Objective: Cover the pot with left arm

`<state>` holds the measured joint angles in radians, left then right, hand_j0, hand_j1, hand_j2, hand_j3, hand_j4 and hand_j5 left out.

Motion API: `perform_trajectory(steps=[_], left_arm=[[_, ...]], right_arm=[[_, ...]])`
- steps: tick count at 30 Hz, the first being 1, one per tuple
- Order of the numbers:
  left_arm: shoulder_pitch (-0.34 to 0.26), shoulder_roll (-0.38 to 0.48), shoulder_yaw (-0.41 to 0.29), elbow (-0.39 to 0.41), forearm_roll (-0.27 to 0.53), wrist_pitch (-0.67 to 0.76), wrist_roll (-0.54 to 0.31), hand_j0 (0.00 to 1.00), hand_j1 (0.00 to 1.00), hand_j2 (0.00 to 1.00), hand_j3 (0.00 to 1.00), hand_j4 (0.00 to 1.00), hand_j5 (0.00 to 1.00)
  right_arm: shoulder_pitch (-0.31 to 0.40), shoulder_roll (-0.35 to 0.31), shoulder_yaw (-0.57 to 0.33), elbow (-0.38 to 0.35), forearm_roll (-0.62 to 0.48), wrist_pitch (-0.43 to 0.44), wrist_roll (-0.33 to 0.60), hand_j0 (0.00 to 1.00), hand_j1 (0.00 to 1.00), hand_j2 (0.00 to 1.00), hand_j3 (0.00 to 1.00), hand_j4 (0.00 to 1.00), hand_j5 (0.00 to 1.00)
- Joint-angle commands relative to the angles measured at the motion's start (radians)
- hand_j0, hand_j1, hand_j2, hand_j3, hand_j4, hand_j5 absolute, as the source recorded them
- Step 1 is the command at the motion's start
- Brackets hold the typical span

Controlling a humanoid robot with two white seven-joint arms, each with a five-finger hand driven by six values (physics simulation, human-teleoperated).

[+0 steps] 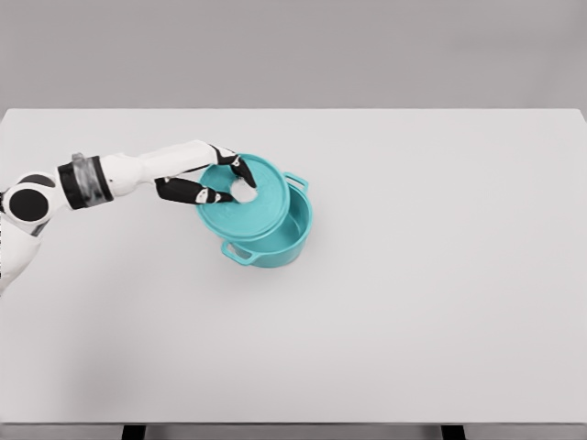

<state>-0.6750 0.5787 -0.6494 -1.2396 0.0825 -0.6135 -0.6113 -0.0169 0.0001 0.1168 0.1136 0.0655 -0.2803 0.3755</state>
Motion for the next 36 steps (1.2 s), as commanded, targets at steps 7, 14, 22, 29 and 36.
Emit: perform_trajectory(steps=[7, 14, 22, 29, 36], left_arm=[[0.003, -0.031, 0.001, 0.002, 0.008, 0.003, 0.0, 0.58, 0.58, 0.58, 0.58, 0.58, 0.58], [0.009, -0.039, -0.001, 0.002, 0.006, 0.003, 0.0, 0.58, 0.58, 0.58, 0.58, 0.58, 0.58], [0.011, -0.054, -0.006, 0.0, 0.006, 0.003, 0.0, 0.58, 0.58, 0.58, 0.58, 0.58, 0.58], [0.012, -0.054, -0.006, -0.001, 0.006, 0.003, 0.0, 0.58, 0.58, 0.58, 0.58, 0.58, 0.58], [0.014, -0.06, -0.006, 0.0, 0.006, 0.003, 0.0, 0.58, 0.58, 0.58, 0.58, 0.58, 0.58]], right_arm=[[0.0, 0.0, 0.0, 0.0, 0.0, 0.0, 0.0, 1.0, 1.0, 1.0, 1.0, 1.0, 1.0], [0.0, 0.0, 0.0, 0.0, 0.0, 0.0, 0.0, 1.0, 1.0, 1.0, 1.0, 1.0, 1.0], [0.0, 0.0, 0.0, 0.0, 0.0, 0.0, 0.0, 1.0, 1.0, 1.0, 1.0, 1.0, 1.0], [0.0, 0.0, 0.0, 0.0, 0.0, 0.0, 0.0, 1.0, 1.0, 1.0, 1.0, 1.0, 1.0], [0.0, 0.0, 0.0, 0.0, 0.0, 0.0, 0.0, 1.0, 1.0, 1.0, 1.0, 1.0, 1.0]])
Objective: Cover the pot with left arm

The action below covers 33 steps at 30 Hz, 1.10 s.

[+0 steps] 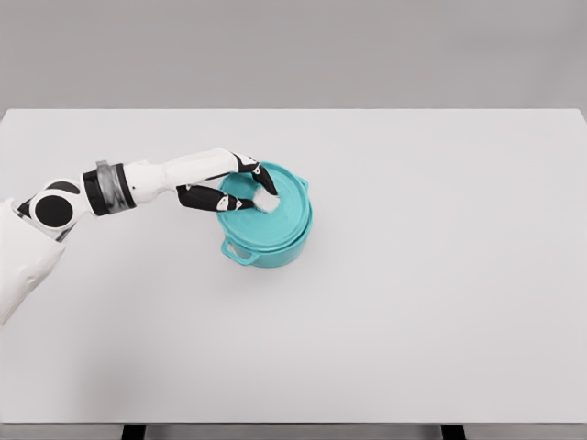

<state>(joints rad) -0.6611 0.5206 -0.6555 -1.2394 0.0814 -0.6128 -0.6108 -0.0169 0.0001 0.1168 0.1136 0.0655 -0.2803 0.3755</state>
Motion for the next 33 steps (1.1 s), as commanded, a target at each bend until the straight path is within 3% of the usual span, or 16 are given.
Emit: perform_trajectory(steps=[1, 14, 22, 33], left_arm=[[0.0, -0.007, 0.001, 0.0, 0.008, 0.002, 0.0, 0.58, 0.58, 0.58, 0.58, 0.58, 0.58], [0.006, -0.011, 0.002, 0.001, 0.008, 0.002, 0.0, 0.59, 0.59, 0.59, 0.59, 0.59, 0.59], [0.012, -0.011, 0.002, 0.001, 0.008, 0.002, 0.0, 0.66, 0.66, 0.66, 0.66, 0.66, 0.66], [0.014, -0.01, 0.004, 0.001, 0.008, 0.002, 0.0, 0.66, 0.66, 0.66, 0.66, 0.66, 0.66]], right_arm=[[0.0, 0.0, 0.0, 0.0, 0.0, 0.0, 0.0, 1.0, 1.0, 1.0, 1.0, 1.0, 1.0], [0.0, 0.0, 0.0, 0.0, 0.0, 0.0, 0.0, 1.0, 1.0, 1.0, 1.0, 1.0, 1.0], [0.0, 0.0, 0.0, 0.0, 0.0, 0.0, 0.0, 1.0, 1.0, 1.0, 1.0, 1.0, 1.0], [0.0, 0.0, 0.0, 0.0, 0.0, 0.0, 0.0, 1.0, 1.0, 1.0, 1.0, 1.0, 1.0]])
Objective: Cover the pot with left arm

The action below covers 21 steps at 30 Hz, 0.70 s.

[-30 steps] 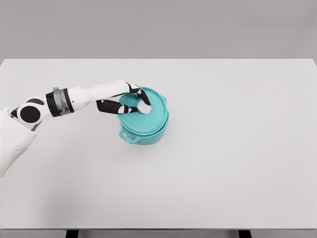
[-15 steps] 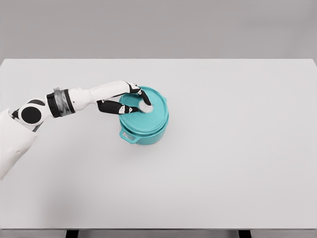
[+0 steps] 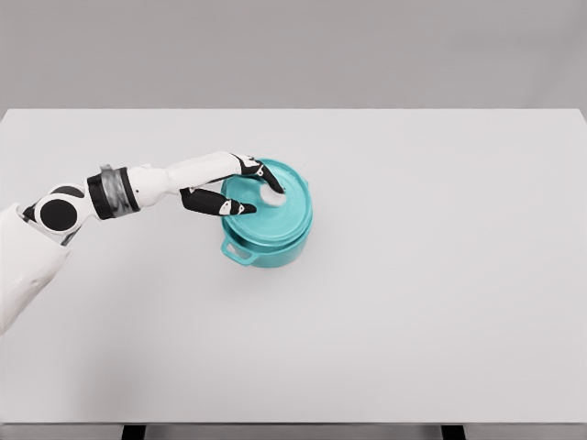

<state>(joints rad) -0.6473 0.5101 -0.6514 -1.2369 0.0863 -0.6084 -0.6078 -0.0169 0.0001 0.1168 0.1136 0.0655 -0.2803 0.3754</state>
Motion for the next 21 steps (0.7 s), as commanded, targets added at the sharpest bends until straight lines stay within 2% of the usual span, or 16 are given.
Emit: perform_trajectory(steps=[1, 12, 21], left_arm=[[0.0, 0.001, -0.001, -0.001, 0.003, -0.002, -0.003, 0.66, 0.66, 0.66, 0.66, 0.66, 0.66], [0.003, 0.002, 0.001, -0.001, 0.003, -0.002, -0.003, 0.7, 0.7, 0.7, 0.7, 0.7, 0.7], [0.005, 0.004, 0.001, 0.001, 0.001, -0.002, -0.003, 0.77, 0.77, 0.77, 0.77, 0.77, 0.77]], right_arm=[[0.0, 0.0, 0.0, 0.0, 0.0, 0.0, 0.0, 1.0, 1.0, 1.0, 1.0, 1.0, 1.0], [0.0, 0.0, 0.0, 0.0, 0.0, 0.0, 0.0, 1.0, 1.0, 1.0, 1.0, 1.0, 1.0], [0.0, 0.0, 0.0, 0.0, 0.0, 0.0, 0.0, 1.0, 1.0, 1.0, 1.0, 1.0, 1.0]])
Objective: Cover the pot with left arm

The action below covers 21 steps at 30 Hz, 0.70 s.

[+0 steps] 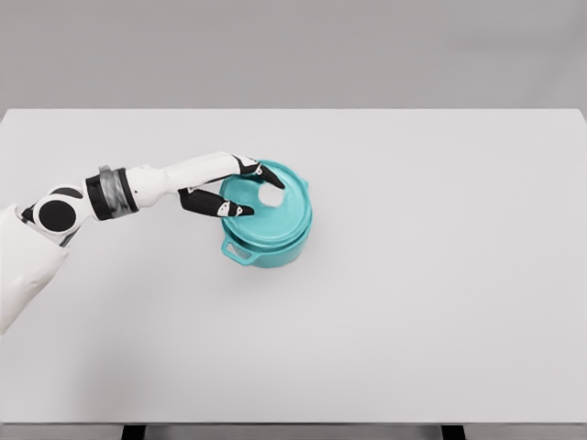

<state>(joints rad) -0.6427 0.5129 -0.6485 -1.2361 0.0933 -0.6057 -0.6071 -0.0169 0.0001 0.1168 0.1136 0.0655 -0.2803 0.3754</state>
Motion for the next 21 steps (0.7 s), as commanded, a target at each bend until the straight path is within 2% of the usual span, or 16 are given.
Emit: perform_trajectory(steps=[1, 11, 21], left_arm=[[0.0, 0.001, -0.002, -0.002, -0.006, -0.005, -0.004, 0.77, 0.77, 0.77, 0.77, 0.77, 0.77], [0.006, 0.007, 0.001, -0.002, -0.007, -0.005, -0.004, 0.82, 0.82, 0.82, 0.82, 0.82, 0.82], [0.006, 0.009, 0.003, -0.002, -0.007, -0.005, -0.004, 0.83, 0.83, 0.83, 0.83, 0.83, 0.83]], right_arm=[[0.0, 0.0, 0.0, 0.0, 0.0, 0.0, 0.0, 1.0, 1.0, 1.0, 1.0, 1.0, 1.0], [0.0, 0.0, 0.0, 0.0, 0.0, 0.0, 0.0, 1.0, 1.0, 1.0, 1.0, 1.0, 1.0], [0.0, 0.0, 0.0, 0.0, 0.0, 0.0, 0.0, 1.0, 1.0, 1.0, 1.0, 1.0, 1.0]])
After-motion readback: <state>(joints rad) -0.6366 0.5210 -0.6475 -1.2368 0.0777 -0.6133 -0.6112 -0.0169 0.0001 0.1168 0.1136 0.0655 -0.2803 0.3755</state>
